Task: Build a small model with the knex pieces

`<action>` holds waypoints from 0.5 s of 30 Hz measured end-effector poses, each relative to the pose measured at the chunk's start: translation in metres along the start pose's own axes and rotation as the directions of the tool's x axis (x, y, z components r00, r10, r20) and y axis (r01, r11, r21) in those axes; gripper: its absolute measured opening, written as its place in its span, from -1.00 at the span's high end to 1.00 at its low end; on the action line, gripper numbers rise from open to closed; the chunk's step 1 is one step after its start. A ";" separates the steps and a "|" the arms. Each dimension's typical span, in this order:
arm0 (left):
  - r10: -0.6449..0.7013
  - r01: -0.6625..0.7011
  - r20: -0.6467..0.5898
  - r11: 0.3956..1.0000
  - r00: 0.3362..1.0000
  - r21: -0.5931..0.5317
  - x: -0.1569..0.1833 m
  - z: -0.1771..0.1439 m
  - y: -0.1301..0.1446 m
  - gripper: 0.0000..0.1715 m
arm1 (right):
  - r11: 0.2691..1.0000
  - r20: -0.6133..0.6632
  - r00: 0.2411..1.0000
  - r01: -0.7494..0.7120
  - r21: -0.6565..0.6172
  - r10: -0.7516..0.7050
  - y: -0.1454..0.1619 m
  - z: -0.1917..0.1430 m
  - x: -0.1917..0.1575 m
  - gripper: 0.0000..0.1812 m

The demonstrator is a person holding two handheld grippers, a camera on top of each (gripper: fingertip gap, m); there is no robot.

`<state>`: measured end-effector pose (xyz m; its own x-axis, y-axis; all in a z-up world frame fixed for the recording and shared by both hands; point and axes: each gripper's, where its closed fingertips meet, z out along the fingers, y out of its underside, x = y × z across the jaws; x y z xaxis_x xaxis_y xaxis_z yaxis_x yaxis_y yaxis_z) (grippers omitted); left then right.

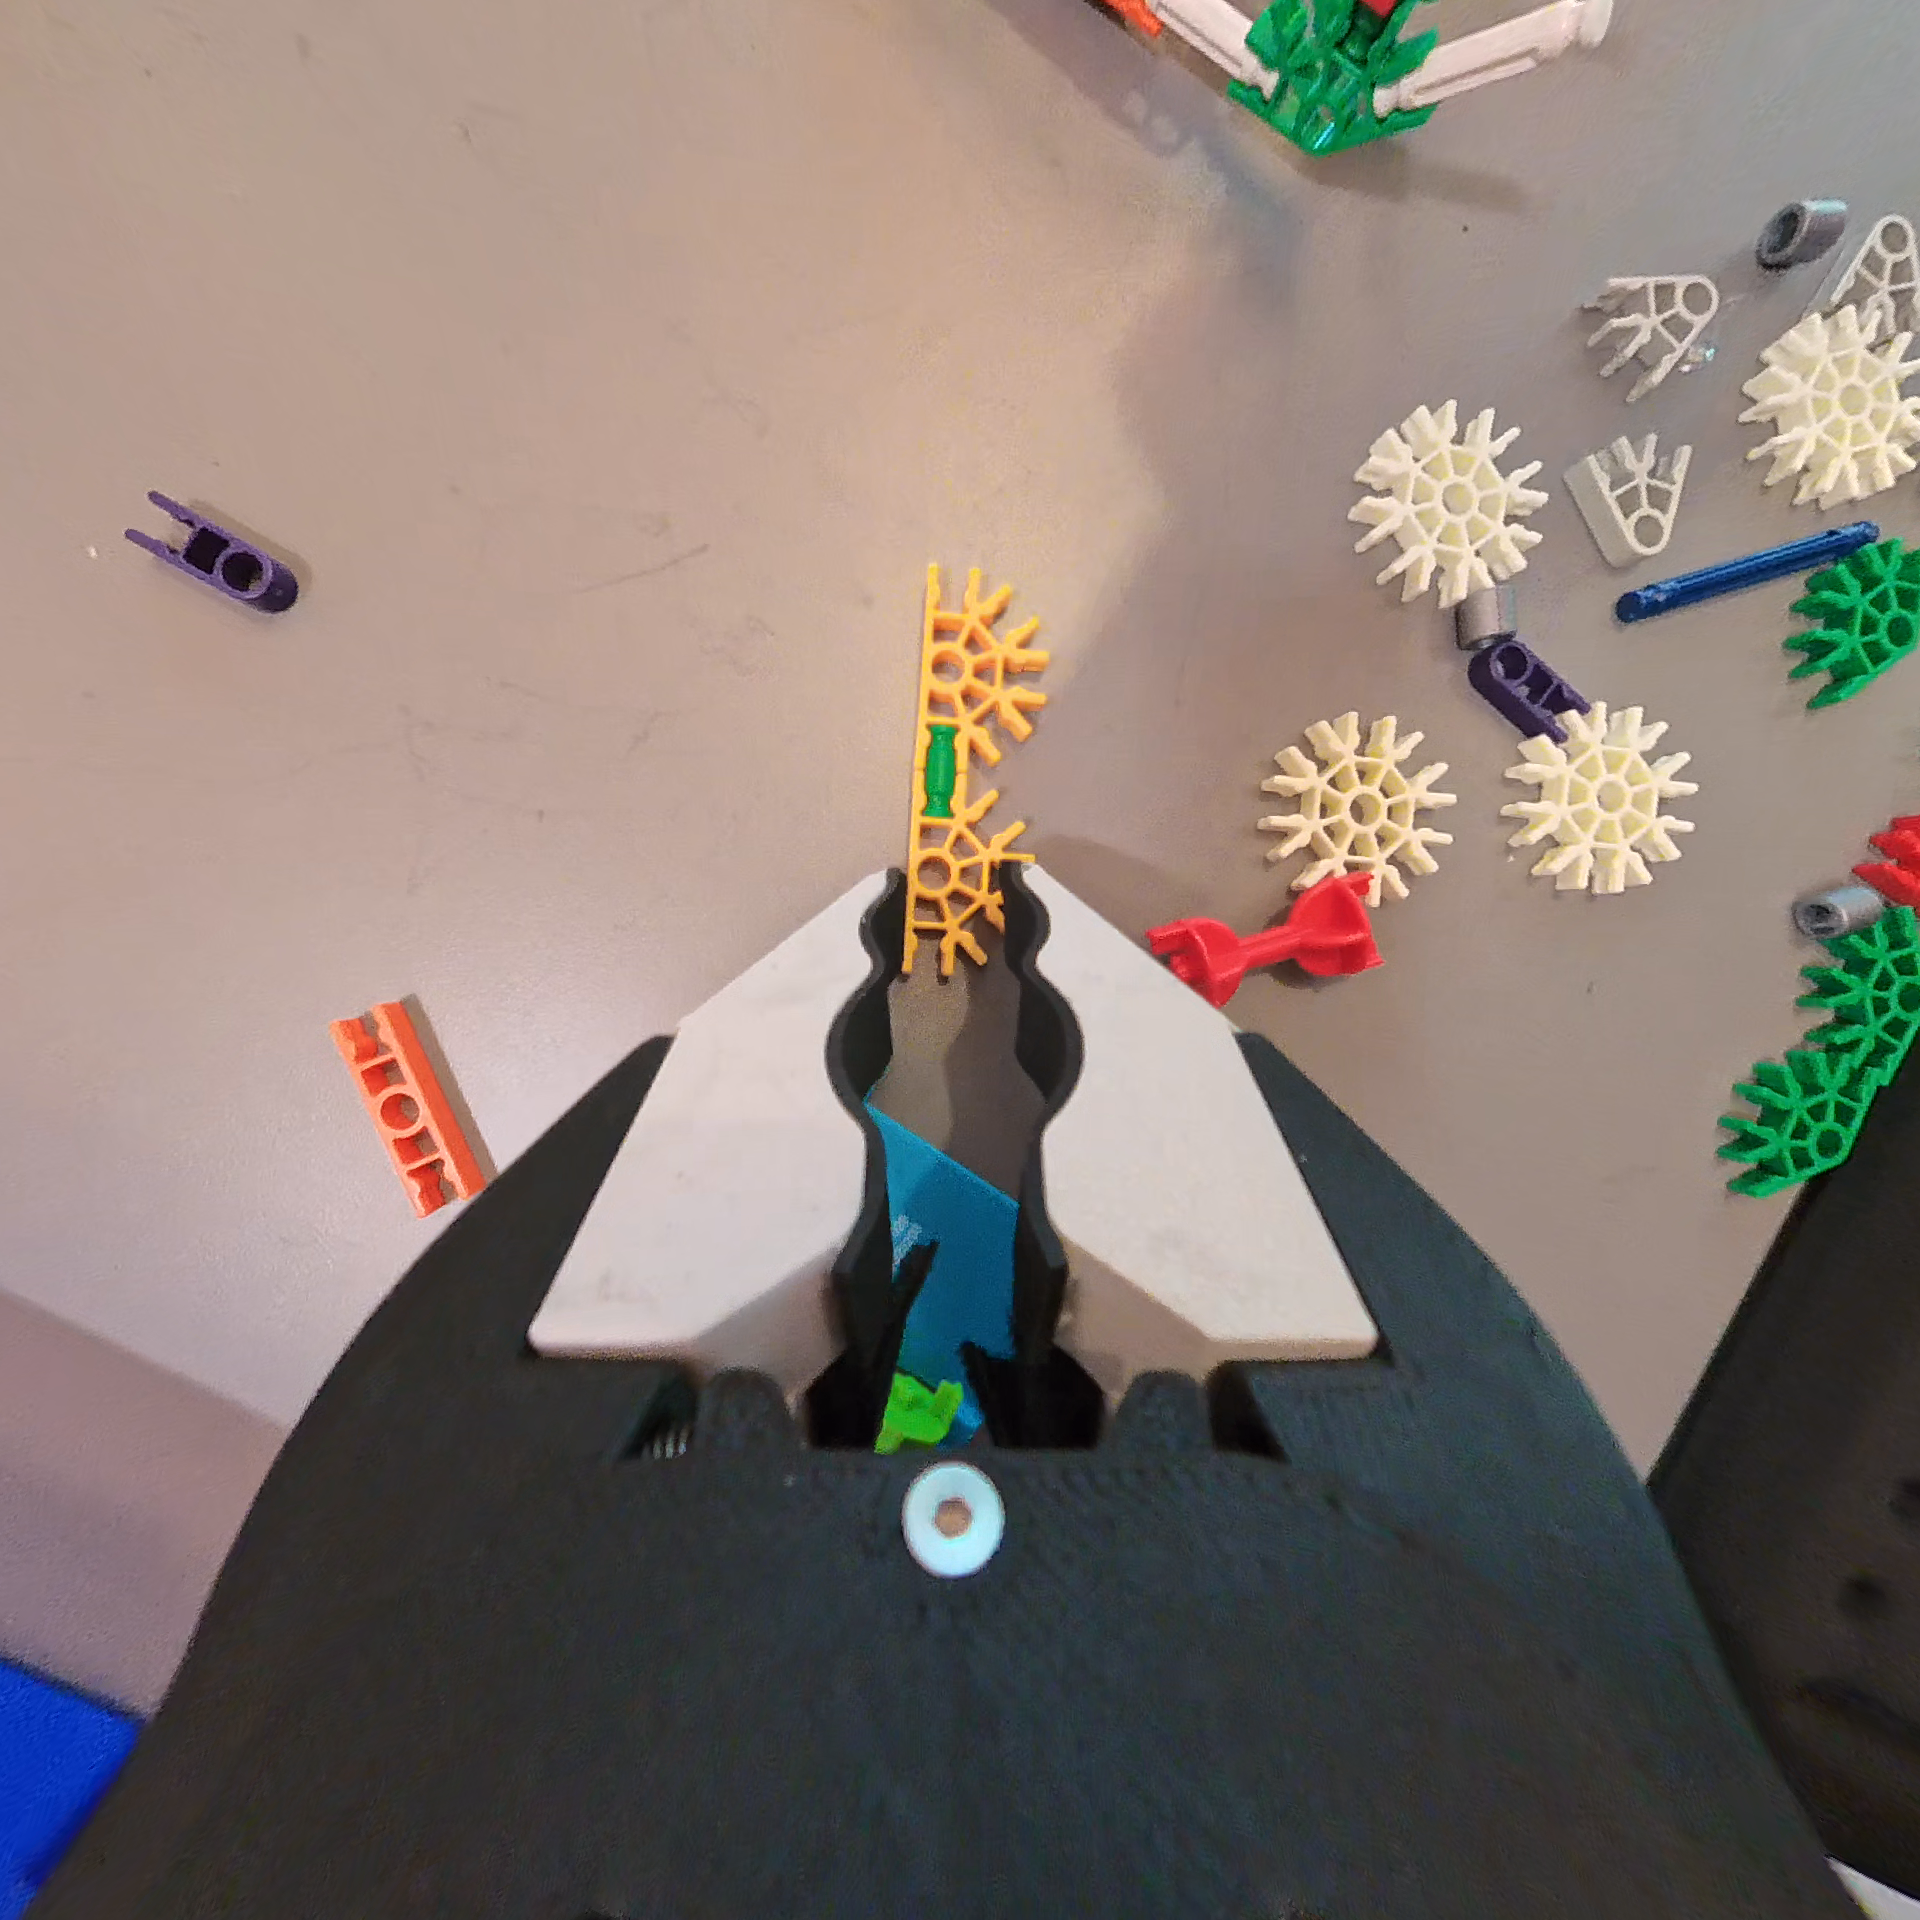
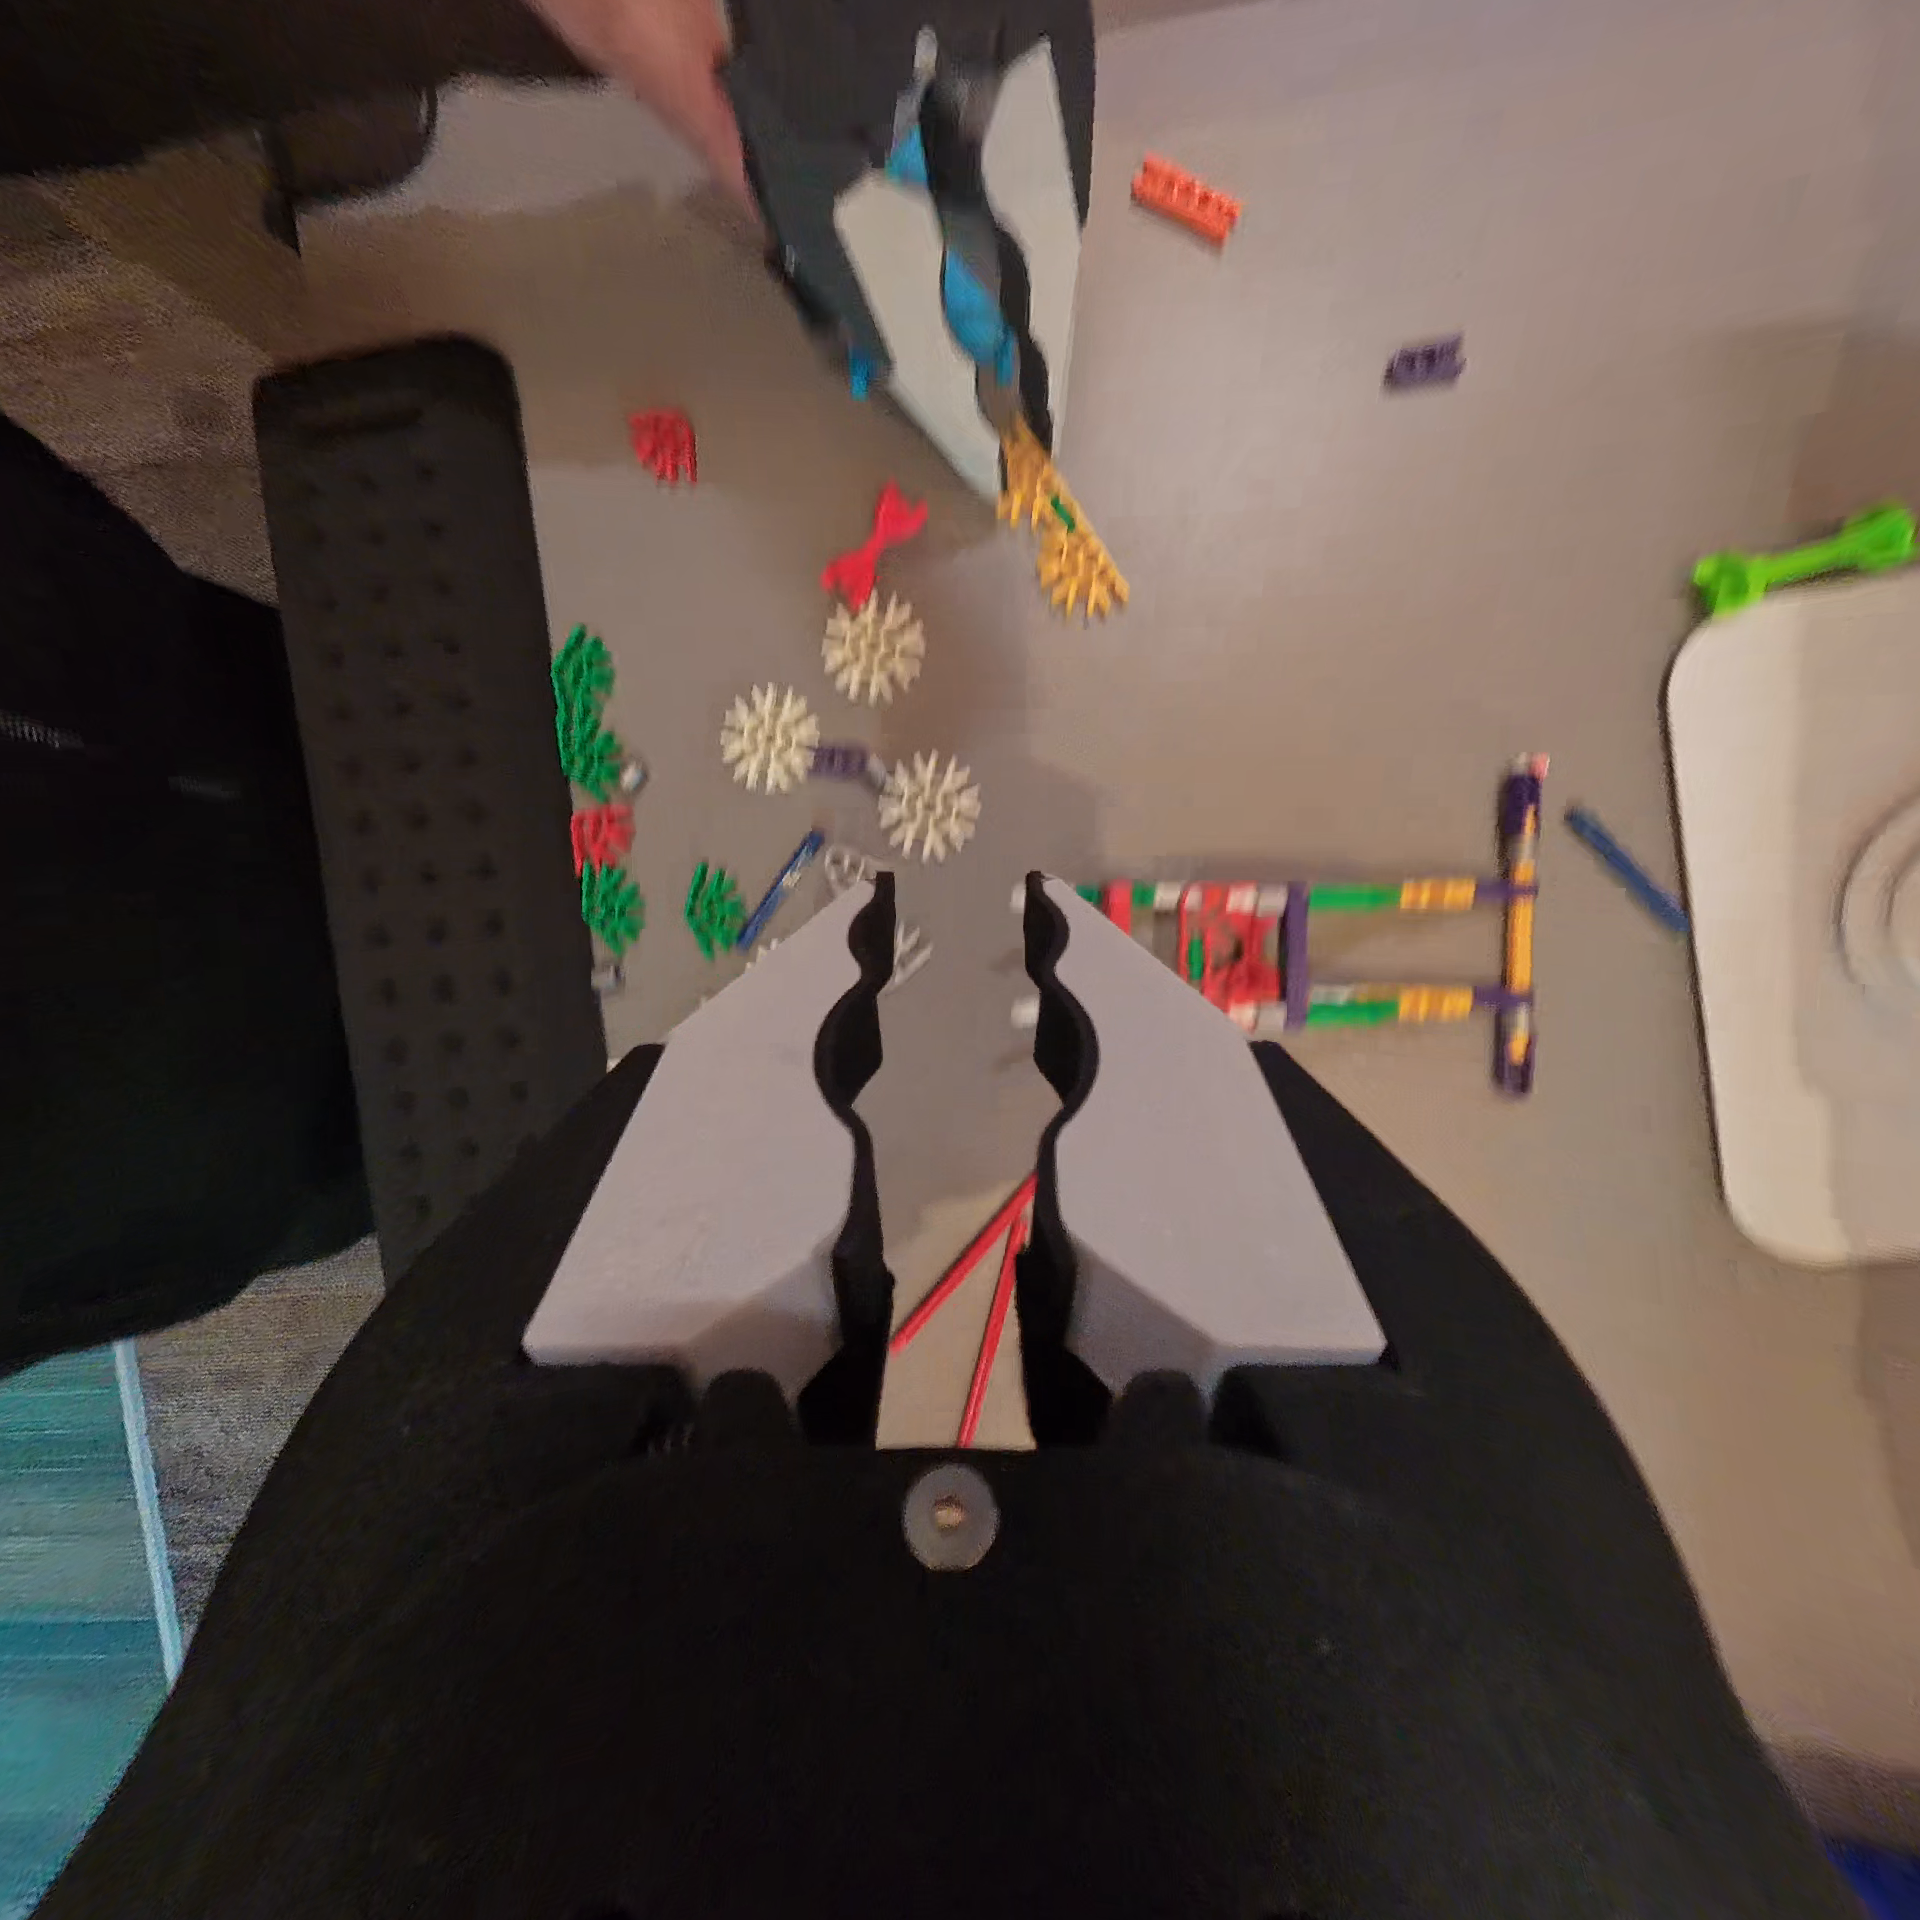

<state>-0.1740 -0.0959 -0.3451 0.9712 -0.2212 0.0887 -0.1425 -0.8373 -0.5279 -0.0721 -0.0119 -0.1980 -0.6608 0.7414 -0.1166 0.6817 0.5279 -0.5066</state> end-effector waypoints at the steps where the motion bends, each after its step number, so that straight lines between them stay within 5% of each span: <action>1: 0.000 0.000 -0.001 1.000 1.000 -0.005 0.000 0.000 0.001 0.83 | 1.000 -0.019 1.000 -0.003 -0.010 0.003 0.017 -0.007 -0.007 0.74; 5: -0.010 0.010 -0.005 1.000 1.000 -0.028 0.000 -0.003 0.005 0.82 | 0.994 -0.054 0.995 -0.083 -0.073 0.079 0.098 -0.014 -0.040 0.69; 10: -0.054 0.055 0.049 0.998 0.997 -0.005 -0.005 -0.014 0.010 0.51 | 0.972 -0.086 0.974 -0.219 -0.090 0.211 0.188 -0.009 -0.077 0.77; 15: -0.073 0.071 0.075 0.997 0.995 0.021 0.007 -0.019 0.011 0.46 | 0.949 -0.133 0.943 -0.312 -0.042 0.304 0.233 0.011 -0.097 0.83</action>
<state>-0.1721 -0.1164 -0.3345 0.9906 -0.1215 0.0631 -0.0688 -0.8403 -0.5378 0.1469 0.0347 -0.3146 -0.3744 0.9151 -0.1500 0.8662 0.2874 -0.4088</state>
